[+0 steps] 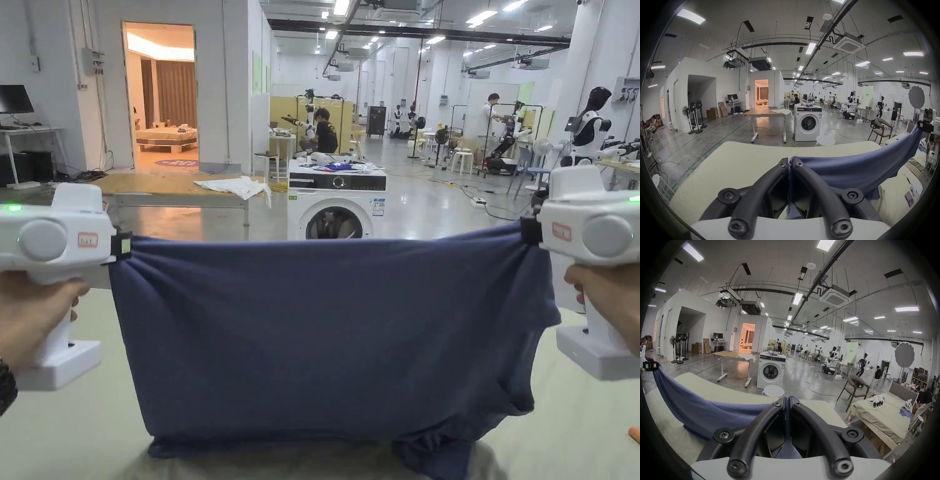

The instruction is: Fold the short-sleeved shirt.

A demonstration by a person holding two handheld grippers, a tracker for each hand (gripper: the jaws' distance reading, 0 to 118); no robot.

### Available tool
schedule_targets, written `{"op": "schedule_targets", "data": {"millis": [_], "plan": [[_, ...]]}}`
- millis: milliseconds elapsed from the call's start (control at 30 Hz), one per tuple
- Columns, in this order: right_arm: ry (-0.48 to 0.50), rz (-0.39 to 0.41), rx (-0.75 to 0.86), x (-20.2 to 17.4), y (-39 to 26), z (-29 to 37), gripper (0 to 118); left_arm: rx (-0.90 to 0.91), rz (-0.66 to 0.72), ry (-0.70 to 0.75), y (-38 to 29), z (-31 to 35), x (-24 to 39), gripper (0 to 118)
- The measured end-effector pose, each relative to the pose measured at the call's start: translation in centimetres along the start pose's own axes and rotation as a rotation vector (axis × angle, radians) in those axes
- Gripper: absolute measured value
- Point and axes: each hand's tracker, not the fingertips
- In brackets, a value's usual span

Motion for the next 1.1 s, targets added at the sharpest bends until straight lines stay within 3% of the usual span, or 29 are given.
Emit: {"op": "schedule_targets", "data": {"millis": [667, 867, 1100], "plan": [[0.045, 0.006, -0.154, -0.5, -17.2, 22.6, 3, -0.06, 0.076, -0.11, -17.2, 20.4, -2.2, 0], [0.06, -0.005, -0.237, 0.0, -21.2, 26.2, 3, -0.142, 0.095, -0.116, -22.0, 25.0, -2.6, 0], [0.106, 0.014, -0.44, -1.0, -28.4, 27.5, 3, -0.349, 0.089, -0.101, -29.1, 25.5, -2.4, 0]]}}
